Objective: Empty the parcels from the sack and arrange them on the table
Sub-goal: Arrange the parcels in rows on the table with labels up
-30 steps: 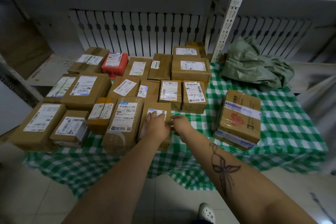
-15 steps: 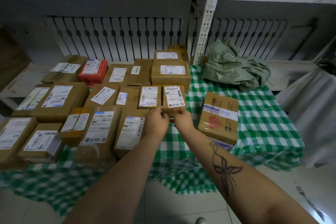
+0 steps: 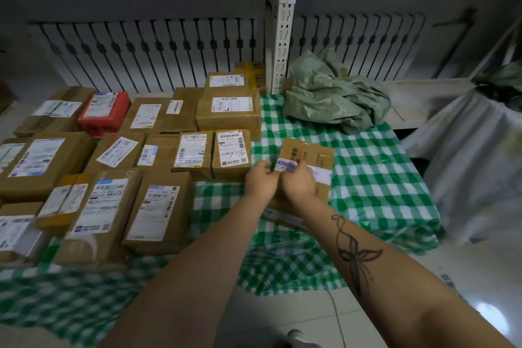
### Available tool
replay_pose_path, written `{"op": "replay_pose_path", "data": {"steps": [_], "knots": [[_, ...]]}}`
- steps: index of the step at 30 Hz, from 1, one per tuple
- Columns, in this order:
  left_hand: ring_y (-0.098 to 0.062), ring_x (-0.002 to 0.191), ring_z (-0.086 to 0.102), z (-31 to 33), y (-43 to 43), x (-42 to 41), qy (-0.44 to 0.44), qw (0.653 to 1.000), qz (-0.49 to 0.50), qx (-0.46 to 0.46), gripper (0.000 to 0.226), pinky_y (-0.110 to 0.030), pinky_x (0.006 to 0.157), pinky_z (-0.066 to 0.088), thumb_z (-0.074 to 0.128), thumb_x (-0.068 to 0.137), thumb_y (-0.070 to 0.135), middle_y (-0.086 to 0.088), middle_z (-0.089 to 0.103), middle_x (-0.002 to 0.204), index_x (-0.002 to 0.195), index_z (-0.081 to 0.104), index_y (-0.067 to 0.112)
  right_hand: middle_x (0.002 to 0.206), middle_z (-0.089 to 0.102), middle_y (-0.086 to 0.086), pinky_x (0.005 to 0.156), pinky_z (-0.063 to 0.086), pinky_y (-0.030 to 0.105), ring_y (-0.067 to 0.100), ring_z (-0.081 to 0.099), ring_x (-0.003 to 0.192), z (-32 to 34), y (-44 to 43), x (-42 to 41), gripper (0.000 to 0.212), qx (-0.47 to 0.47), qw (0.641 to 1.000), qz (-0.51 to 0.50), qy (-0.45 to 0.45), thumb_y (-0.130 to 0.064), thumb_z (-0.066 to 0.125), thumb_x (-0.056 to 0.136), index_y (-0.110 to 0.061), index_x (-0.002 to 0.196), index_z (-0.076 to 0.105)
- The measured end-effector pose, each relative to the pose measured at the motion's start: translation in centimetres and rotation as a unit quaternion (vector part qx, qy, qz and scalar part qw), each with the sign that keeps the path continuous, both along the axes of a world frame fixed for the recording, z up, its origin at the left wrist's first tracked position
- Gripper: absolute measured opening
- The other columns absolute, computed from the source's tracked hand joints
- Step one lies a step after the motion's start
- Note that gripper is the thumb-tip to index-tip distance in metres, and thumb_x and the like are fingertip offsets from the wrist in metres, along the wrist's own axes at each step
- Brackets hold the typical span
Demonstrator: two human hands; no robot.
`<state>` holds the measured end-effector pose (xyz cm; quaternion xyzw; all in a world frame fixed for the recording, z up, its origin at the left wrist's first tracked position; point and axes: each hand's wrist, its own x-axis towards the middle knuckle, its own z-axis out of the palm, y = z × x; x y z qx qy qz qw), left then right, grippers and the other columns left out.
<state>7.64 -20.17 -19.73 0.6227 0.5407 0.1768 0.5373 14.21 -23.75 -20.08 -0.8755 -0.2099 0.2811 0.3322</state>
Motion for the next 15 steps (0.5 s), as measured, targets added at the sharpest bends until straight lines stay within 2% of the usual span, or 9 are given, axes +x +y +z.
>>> {"op": "replay_pose_path", "data": {"steps": [3,5,7,9,12,15], "knots": [[-0.026,0.114,0.055,-0.2,-0.5,1.2,0.045,0.999,-0.015,0.011,0.039,-0.027,0.083,0.040,0.053,0.093,0.018,-0.012,0.056,0.129,0.131,0.049,0.007,0.146,0.029,0.022,0.116,0.019,0.039,0.035,0.026,0.137,-0.3,-1.1,1.9,0.057,-0.055,0.997,-0.030,-0.041,-0.021,0.048,0.088,-0.006,0.140,0.030],[-0.029,0.105,0.059,-0.6,-0.9,2.0,0.066,0.998,-0.024,-0.010,0.030,-0.031,0.082,0.044,0.054,0.093,0.022,-0.014,0.060,0.121,0.120,0.054,0.009,0.153,0.016,0.023,0.119,0.011,0.041,0.034,0.016,0.143,-0.7,-1.7,3.3,0.067,-0.072,0.995,-0.075,-0.008,-0.022,0.050,0.088,-0.006,0.145,0.020],[-0.027,0.092,0.061,-0.8,-1.2,2.5,0.060,0.997,-0.026,-0.035,0.014,-0.035,0.084,0.050,0.055,0.092,0.019,-0.014,0.063,0.115,0.105,0.056,0.014,0.151,0.024,0.022,0.117,0.020,0.045,0.036,0.025,0.140,-1.0,-1.9,4.2,0.070,-0.066,0.991,-0.110,0.048,-0.025,0.052,0.086,-0.008,0.145,0.019],[-0.026,0.092,0.061,-1.2,-1.4,3.0,0.054,0.997,-0.027,-0.042,0.015,-0.037,0.088,0.052,0.057,0.090,0.018,-0.013,0.063,0.117,0.106,0.056,0.016,0.142,0.040,0.021,0.110,0.032,0.047,0.038,0.040,0.130,-1.0,-2.1,4.7,0.062,-0.036,0.988,-0.126,0.083,-0.025,0.051,0.085,-0.008,0.139,0.027],[-0.030,0.114,0.054,-1.3,-1.2,3.3,0.092,0.994,-0.049,-0.015,0.048,-0.038,0.097,0.046,0.061,0.087,0.035,-0.010,0.053,0.130,0.130,0.048,0.019,0.141,0.037,0.019,0.106,0.038,0.046,0.039,0.046,0.123,-0.3,-2.1,5.1,0.056,-0.024,0.990,-0.125,0.063,-0.023,0.048,0.086,-0.006,0.136,0.033],[-0.034,0.127,0.042,-0.7,-0.9,2.8,0.155,0.985,-0.072,-0.012,0.071,-0.044,0.106,0.036,0.057,0.078,0.062,-0.011,0.039,0.141,0.139,0.038,0.031,0.138,0.036,0.018,0.096,0.044,0.038,0.037,0.049,0.116,0.6,-1.8,5.5,0.045,-0.016,0.995,-0.089,0.051,-0.021,0.046,0.087,-0.004,0.129,0.045]]}}
